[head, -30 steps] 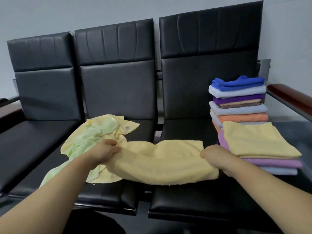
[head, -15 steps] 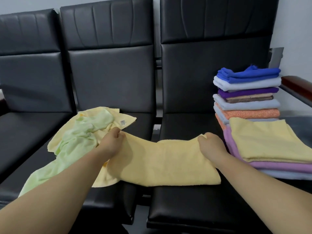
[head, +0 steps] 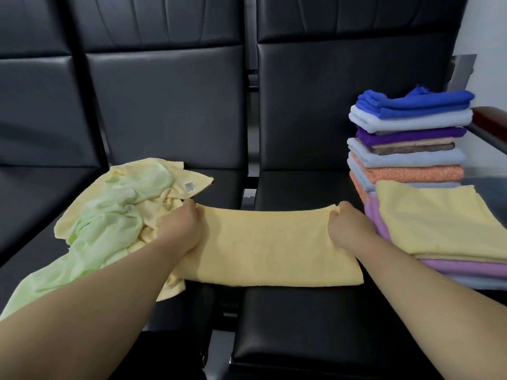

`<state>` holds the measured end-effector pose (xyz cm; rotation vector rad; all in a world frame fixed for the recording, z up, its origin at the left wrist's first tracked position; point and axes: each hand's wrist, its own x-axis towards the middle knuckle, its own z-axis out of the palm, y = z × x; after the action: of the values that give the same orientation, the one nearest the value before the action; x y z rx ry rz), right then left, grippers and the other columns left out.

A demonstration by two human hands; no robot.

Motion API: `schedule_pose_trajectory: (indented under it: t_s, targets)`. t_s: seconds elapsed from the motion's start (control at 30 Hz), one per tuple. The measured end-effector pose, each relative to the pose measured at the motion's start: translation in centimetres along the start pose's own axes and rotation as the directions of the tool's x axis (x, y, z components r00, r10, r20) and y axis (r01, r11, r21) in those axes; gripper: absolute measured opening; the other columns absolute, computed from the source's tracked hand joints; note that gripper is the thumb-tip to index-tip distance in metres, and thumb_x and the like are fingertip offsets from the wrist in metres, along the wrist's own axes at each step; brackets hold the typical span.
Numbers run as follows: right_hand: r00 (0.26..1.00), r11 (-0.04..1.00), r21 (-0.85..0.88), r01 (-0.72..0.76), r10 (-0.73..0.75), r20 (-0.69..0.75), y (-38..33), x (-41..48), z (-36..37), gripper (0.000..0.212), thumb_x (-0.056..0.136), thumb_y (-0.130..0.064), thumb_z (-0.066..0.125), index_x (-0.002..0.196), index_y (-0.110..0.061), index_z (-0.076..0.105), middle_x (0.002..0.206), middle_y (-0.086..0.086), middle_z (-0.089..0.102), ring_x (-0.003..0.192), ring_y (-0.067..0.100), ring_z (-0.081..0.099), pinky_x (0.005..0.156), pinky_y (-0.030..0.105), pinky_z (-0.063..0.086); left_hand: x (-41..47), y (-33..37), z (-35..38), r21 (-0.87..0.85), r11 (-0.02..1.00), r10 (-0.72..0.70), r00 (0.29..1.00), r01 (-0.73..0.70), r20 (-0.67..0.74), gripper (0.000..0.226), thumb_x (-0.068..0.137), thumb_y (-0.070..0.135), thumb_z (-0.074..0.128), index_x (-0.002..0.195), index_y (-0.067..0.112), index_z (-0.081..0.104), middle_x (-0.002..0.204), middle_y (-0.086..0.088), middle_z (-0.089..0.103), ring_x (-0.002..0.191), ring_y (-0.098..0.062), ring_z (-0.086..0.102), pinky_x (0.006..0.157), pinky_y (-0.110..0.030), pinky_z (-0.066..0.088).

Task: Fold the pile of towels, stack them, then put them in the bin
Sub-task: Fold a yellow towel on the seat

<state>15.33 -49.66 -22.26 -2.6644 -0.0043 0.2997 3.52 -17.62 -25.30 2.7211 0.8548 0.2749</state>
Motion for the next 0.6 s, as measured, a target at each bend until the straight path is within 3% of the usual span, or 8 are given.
schedule_pose_trajectory:
  t_s: [0.1,0.3,0.37,0.4,0.47,0.53,0.6]
  targets:
    - [1.000,1.000,-0.027,-0.013,0.014,0.027,-0.6,-0.2,-0.5,0.054,0.113,-0.024,0.030,0.165,-0.018,0.017,0.166,0.014,0.027,0.153,0.028,0.030,0.115,0.035,0.035,0.4,0.3,0.2,0.030,0.999,-0.026,1.000,0.026,-0.009,0.032,0.108,0.040,0.025,0.099,0.016,0.045,0.092,-0.002,0.058,0.087,-0.031,0.054,0.074,-0.041,0.041]
    - [0.997,0.991,-0.128,-0.045,0.053,0.060,-0.8,-0.3,0.0,0.054,0.111,-0.017,0.035,0.163,-0.013,0.020,0.162,0.015,0.031,0.149,0.030,0.036,0.117,0.037,0.035,0.1,1.1,0.5,0.034,0.997,-0.066,0.997,0.067,-0.027,0.028,0.106,0.039,0.028,0.101,0.017,0.044,0.090,-0.002,0.062,0.080,-0.028,0.054,0.069,-0.039,0.039]
    - [0.999,0.989,-0.147,-0.016,0.021,0.036,-0.7,0.3,0.4,0.048,0.109,-0.018,0.038,0.156,-0.011,0.030,0.145,0.014,0.050,0.131,0.031,0.053,0.105,0.040,0.046,-0.1,1.2,0.6,0.014,0.996,-0.090,0.995,0.090,-0.035,0.022,0.104,0.035,0.029,0.101,0.017,0.042,0.087,-0.001,0.062,0.077,-0.027,0.054,0.066,-0.038,0.038]
    - [1.000,0.990,-0.141,0.000,0.002,0.012,-0.7,0.5,0.5,0.044,0.108,-0.021,0.040,0.150,-0.010,0.034,0.126,0.012,0.058,0.114,0.030,0.061,0.090,0.040,0.053,-0.3,1.3,0.4,-0.003,0.995,-0.104,0.994,0.104,-0.038,0.019,0.103,0.033,0.030,0.102,0.017,0.041,0.086,-0.001,0.061,0.074,-0.026,0.054,0.065,-0.038,0.038]
    - [0.999,0.994,-0.109,-0.009,0.005,-0.035,-0.8,0.5,0.6,0.038,0.106,-0.029,0.045,0.138,-0.011,0.036,0.101,0.006,0.058,0.085,0.022,0.060,0.063,0.036,0.048,-0.6,1.8,0.0,-0.026,0.993,-0.114,0.993,0.113,-0.044,0.019,0.101,0.030,0.034,0.111,0.015,0.040,0.096,-0.003,0.062,0.076,-0.026,0.054,0.067,-0.039,0.040]
    - [0.998,0.996,-0.092,-0.011,0.005,-0.069,-0.9,-0.1,0.6,0.038,0.102,-0.033,0.055,0.130,-0.015,0.036,0.107,0.006,0.056,0.085,0.020,0.058,0.061,0.034,0.047,-0.8,2.4,-0.4,0.003,0.995,-0.096,0.995,0.096,-0.037,0.029,0.100,0.028,0.040,0.126,0.014,0.037,0.115,-0.007,0.056,0.087,-0.030,0.054,0.071,-0.039,0.040]
    - [0.988,0.975,-0.216,0.056,-0.085,-0.129,-0.8,-0.8,0.5,0.045,0.097,-0.032,0.064,0.129,-0.019,0.037,0.122,0.008,0.049,0.100,0.022,0.053,0.075,0.034,0.048,-1.2,3.5,-0.6,0.093,0.993,-0.069,0.997,0.071,-0.027,0.035,0.098,0.023,0.044,0.131,0.015,0.036,0.127,-0.009,0.047,0.104,-0.031,0.054,0.073,-0.039,0.039]
